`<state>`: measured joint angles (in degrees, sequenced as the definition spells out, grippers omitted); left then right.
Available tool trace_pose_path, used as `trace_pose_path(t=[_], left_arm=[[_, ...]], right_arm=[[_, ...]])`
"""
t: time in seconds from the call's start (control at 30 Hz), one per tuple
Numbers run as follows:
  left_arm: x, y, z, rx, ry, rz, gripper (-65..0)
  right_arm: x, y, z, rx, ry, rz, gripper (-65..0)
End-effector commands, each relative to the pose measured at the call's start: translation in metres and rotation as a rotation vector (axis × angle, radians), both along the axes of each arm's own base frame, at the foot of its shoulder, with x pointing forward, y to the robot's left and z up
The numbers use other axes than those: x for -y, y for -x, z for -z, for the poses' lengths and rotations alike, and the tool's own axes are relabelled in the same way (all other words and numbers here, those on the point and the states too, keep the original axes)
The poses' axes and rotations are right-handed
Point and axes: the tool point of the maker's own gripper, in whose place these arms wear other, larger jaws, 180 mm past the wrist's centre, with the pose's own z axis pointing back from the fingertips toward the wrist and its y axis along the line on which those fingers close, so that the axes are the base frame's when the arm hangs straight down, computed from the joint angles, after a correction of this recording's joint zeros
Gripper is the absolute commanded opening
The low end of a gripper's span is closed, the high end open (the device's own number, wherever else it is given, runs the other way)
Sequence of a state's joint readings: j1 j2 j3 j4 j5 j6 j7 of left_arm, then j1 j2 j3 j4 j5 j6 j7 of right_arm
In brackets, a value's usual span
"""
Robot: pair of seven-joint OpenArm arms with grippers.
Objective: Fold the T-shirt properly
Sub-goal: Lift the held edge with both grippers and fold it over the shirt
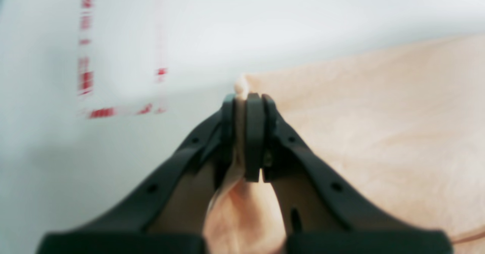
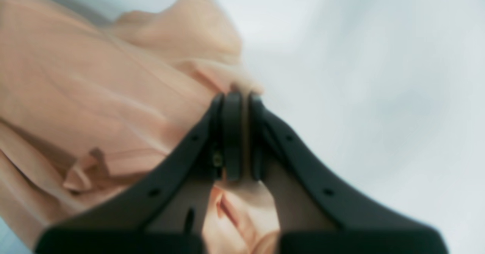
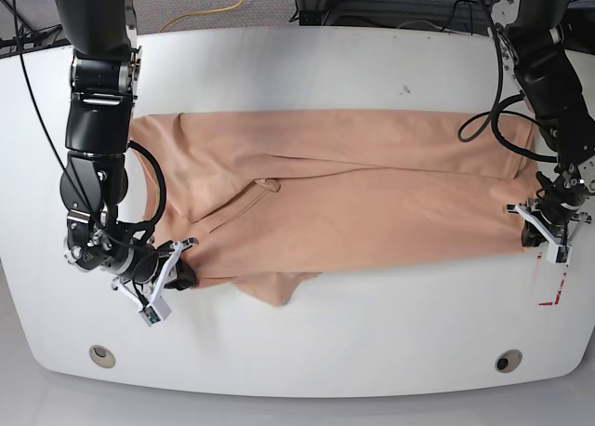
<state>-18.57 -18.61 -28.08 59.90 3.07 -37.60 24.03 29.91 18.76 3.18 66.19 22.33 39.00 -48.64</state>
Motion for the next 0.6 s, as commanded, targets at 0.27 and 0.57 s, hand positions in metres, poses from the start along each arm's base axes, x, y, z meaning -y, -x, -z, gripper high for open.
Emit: trace_pose_path(t=[0.27, 0.57], left_arm=[[0.021, 0.015, -0.035, 0.111, -0.100, 0.094, -65.0], [0.026, 0.049, -0.025, 0.076, -0.159, 0.125, -65.0]], right_arm=[[0.022, 0.032, -0.046, 0.109, 0.118, 0.024, -65.0], [0.027, 0.084, -0.030, 0.093, 0.183, 0.025, -65.0]])
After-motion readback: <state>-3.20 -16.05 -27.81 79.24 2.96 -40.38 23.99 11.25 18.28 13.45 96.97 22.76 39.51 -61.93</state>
